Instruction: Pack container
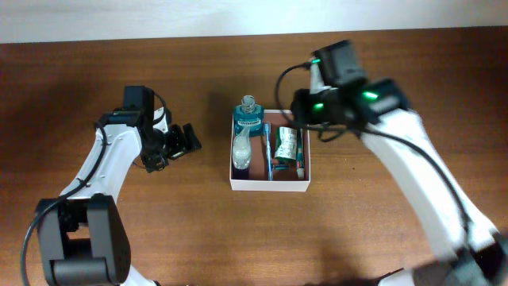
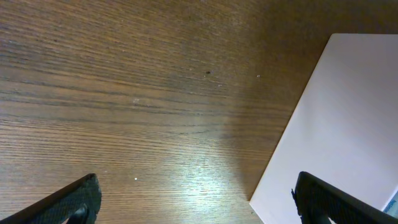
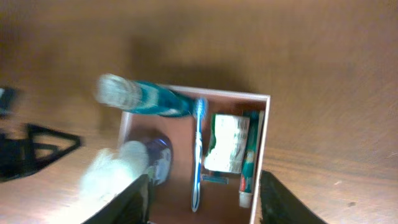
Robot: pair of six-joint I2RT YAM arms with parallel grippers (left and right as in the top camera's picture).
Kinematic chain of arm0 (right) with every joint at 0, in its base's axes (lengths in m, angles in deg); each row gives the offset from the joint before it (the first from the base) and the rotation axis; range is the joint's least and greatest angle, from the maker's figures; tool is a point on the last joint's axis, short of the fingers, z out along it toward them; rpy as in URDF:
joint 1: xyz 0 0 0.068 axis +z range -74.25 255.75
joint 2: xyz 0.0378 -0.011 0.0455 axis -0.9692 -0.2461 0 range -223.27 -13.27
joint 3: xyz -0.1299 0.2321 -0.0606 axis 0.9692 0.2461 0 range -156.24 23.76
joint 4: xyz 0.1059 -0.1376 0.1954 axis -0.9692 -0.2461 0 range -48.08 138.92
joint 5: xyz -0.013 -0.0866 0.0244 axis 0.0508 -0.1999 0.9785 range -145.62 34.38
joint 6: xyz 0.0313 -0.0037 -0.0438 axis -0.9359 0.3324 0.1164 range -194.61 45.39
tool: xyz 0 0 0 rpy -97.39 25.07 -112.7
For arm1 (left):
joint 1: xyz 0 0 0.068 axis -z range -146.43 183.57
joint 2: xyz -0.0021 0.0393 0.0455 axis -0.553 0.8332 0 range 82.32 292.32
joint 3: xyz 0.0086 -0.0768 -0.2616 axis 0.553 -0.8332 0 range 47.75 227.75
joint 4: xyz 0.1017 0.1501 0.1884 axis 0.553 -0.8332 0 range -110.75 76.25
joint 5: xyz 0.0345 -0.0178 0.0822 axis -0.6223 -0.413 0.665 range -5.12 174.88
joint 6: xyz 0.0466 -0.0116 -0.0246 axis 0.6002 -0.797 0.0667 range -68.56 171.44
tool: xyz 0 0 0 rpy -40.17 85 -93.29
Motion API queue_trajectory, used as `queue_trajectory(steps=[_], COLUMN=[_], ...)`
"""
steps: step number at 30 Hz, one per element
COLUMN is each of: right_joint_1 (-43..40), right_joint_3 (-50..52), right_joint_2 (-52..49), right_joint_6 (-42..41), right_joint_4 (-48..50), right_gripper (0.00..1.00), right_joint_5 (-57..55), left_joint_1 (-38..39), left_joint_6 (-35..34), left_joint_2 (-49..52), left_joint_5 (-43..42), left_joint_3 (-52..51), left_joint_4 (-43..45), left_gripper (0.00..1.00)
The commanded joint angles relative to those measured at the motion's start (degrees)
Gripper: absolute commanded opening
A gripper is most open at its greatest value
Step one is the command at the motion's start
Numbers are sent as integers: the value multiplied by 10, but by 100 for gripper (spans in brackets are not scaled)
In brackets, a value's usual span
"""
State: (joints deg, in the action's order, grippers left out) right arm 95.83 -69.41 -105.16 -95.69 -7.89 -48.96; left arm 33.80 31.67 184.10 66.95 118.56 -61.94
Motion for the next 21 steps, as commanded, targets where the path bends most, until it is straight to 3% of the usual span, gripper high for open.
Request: queue_trajectory(steps=[1, 4, 6, 9, 21], right_joint_1=[-6, -6, -6, -6, -6], right_joint_3=[-14, -14, -13, -11, 0], right_joint_2=[117, 188, 252, 312, 567], right_joint_6=[29, 29, 29, 29, 29], right_joint_4=[-19, -51, -90, -127, -218], right_gripper=[52, 58, 70, 77, 84], right_joint_5=[-14, -24, -29, -38, -49], left_joint_1=[-1, -1, -1, -1, -1], left_joint_6=[1, 1, 1, 1, 1], left_joint_2=[5, 5, 5, 5, 5], left_joint_5=[0, 0, 0, 0, 0], left_joint_3=[-3, -3, -3, -3, -3], left_joint_4=[0, 0, 0, 0, 0], left_gripper=[99, 99, 99, 100, 99])
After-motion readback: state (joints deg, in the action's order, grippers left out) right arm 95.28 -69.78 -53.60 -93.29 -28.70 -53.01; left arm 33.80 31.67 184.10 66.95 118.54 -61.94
